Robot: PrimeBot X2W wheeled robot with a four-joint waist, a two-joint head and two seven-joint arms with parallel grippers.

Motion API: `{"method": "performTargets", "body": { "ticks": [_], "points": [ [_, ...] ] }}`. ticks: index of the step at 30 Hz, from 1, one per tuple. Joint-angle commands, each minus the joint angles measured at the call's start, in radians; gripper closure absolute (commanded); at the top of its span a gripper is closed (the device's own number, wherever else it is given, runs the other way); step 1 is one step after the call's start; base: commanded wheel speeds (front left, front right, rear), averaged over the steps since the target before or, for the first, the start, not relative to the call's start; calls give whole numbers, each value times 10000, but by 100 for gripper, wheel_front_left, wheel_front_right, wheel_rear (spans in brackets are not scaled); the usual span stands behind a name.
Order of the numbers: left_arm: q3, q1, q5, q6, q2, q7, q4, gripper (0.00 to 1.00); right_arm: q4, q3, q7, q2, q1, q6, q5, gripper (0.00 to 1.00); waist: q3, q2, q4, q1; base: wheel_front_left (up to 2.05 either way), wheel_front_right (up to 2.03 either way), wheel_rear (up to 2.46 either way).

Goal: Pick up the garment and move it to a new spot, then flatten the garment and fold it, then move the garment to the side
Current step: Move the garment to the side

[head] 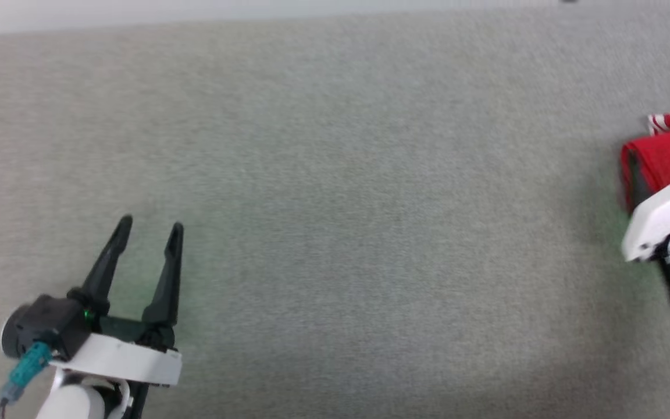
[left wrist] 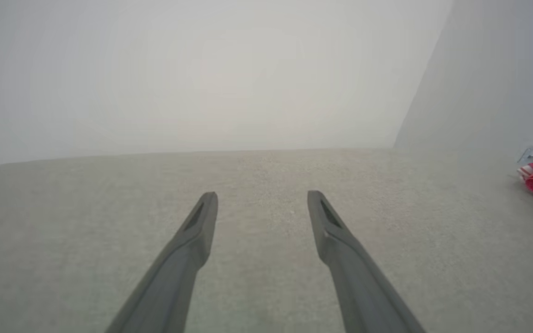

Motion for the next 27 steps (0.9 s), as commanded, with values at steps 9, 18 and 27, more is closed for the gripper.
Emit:
{"method": "performTargets", "body": {
  "ticks": [9, 18, 27],
  "points": [
    [382, 605, 259, -24, -551, -2, 989, 0, -1344, 1498, -644, 757, 1622, -11, 1258, 0, -1748, 0, 1354, 0, 0, 0, 0],
    [575, 1115, 349, -24, -591, -1, 1536, 0, -2926, 2475, -1255, 578, 3538, -11, 2565, 0, -2675, 0, 1331, 0, 0, 0, 0],
    [696, 1777, 369, -24, -834, -1, 1560, 0, -4586, 1879, -1484, 523, 5515, -11, 2965, 0, -3215, 0, 1271, 0, 0, 0, 0]
  ]
}}
